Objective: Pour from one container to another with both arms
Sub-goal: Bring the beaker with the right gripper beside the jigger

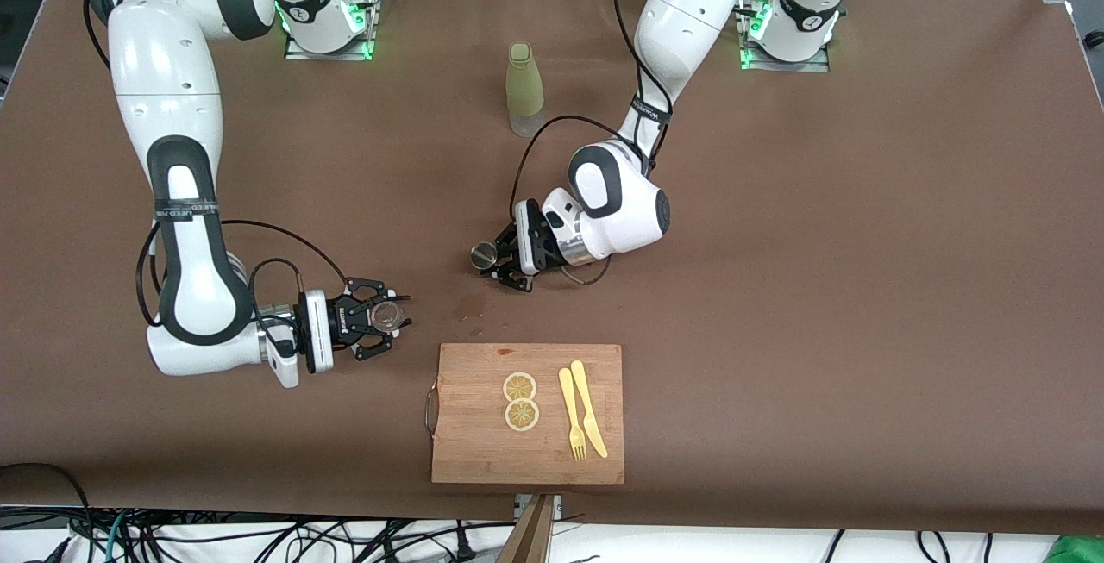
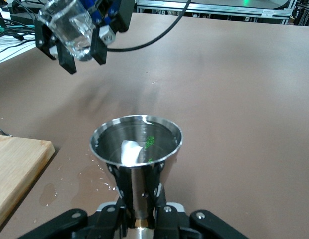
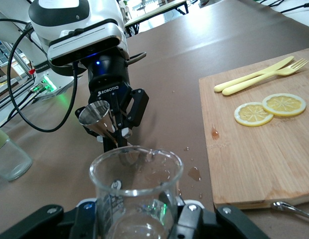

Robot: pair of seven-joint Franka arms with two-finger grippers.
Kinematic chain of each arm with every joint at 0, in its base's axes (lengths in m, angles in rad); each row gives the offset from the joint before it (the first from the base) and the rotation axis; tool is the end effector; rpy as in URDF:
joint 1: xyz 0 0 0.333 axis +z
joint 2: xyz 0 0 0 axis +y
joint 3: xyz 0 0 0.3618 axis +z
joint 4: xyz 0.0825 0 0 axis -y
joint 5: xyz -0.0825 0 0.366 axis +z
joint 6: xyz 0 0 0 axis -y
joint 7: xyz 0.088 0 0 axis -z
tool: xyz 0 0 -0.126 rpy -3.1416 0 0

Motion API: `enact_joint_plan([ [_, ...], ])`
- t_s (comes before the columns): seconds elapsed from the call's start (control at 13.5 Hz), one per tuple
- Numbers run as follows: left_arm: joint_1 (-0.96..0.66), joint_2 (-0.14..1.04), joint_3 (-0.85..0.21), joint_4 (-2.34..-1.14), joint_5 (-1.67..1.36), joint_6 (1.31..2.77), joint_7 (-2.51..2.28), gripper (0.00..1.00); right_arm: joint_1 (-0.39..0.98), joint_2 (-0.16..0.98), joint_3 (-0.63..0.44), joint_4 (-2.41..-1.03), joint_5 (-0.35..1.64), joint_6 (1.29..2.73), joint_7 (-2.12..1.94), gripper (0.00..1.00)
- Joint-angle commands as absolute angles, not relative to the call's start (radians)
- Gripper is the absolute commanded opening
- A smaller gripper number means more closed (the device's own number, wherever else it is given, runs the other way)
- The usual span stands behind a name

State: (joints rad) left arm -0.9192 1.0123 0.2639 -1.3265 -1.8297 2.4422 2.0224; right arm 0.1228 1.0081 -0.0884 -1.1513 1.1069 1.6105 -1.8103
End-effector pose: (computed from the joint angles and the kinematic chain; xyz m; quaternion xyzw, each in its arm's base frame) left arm 0.5771 -0.5347 0.1697 0.6724 -0.5594 0.3579 0.3268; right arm 0.7375 0.1573 0.2179 -0.6297 -0.5774 -0.2131 0.4740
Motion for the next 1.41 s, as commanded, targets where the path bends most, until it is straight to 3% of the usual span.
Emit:
enact_joint_plan([
  [0.0,-0.93,1.028,0.281,-1.295,-1.876,2.448,2.019,0.0,0.126,0.985,-0.057,-1.155,1.046,1.605,-1.77,0.42],
  [0.44,-0.928,1.028,0.282,-1.282,-1.878,2.447,2.016,0.0,0.14,0.977,0.008,-1.128,0.922,1.615,-1.68,0.42],
  [1.33,-0.928,1.04,0.29,-1.246,-1.876,2.453,1.93,0.0,0.198,0.963,0.009,-1.081,0.822,1.612,-1.566,0.42],
])
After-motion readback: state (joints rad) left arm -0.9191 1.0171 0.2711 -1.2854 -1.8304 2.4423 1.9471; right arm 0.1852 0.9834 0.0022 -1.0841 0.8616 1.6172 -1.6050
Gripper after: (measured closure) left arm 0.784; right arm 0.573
